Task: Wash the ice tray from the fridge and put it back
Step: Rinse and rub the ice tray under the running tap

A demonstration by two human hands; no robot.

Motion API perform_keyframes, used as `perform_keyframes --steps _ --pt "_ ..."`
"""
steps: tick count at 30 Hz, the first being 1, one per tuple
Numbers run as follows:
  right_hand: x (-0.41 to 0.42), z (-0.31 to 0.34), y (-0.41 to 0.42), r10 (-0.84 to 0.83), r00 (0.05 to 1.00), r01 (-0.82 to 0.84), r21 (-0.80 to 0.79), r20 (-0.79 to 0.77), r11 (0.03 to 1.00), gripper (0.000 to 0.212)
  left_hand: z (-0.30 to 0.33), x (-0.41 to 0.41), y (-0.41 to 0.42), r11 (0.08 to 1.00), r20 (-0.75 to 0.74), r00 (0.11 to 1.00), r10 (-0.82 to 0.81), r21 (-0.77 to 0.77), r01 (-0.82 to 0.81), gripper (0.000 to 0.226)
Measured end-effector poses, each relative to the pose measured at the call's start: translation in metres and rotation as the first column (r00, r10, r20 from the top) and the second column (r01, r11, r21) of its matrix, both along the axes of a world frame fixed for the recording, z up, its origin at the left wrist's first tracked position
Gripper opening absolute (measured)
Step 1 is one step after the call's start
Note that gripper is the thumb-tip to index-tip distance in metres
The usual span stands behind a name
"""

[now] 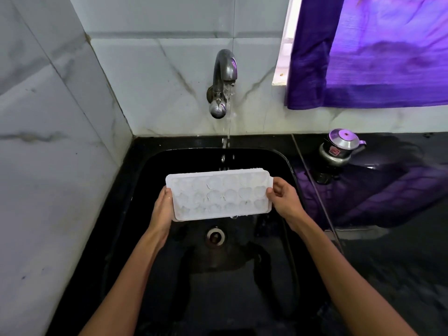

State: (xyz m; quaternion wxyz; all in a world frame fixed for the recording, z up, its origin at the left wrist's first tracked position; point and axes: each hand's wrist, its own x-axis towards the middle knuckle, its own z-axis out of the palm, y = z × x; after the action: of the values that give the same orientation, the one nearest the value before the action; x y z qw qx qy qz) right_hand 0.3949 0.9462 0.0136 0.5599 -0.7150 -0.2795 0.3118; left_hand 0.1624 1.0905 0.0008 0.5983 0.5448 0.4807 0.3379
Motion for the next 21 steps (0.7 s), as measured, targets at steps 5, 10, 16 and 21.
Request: perform_keyframes --steps 5,10,16,21 --pt "-0.018 -0.022 -0.021 0.015 0.999 -0.017 0.027 0.044 0.999 0.023 -0.015 -0.009 -0.014 0.953 0.284 0.958 0.047 -0.301 0.043 0.064" --pt "-0.027 -0.039 -0.032 0.02 0.991 -0.03 0.074 0.13 0.997 0.03 -0.031 -0.023 -0.027 0.871 0.3 0.953 0.038 -0.477 0.115 0.084" --pt "-0.022 -0.054 -0.045 -0.02 0.901 -0.037 0.122 0.434 0.992 0.026 -0.047 -0.032 -0.048 0.821 0.291 0.954 0.073 -0.56 0.108 0.07" --pt "-0.019 -0.061 -0.054 -0.003 0.855 -0.029 0.053 0.519 0.998 0.024 -0.048 -0.035 -0.047 0.779 0.27 0.957 0.105 -0.621 0.089 0.035"
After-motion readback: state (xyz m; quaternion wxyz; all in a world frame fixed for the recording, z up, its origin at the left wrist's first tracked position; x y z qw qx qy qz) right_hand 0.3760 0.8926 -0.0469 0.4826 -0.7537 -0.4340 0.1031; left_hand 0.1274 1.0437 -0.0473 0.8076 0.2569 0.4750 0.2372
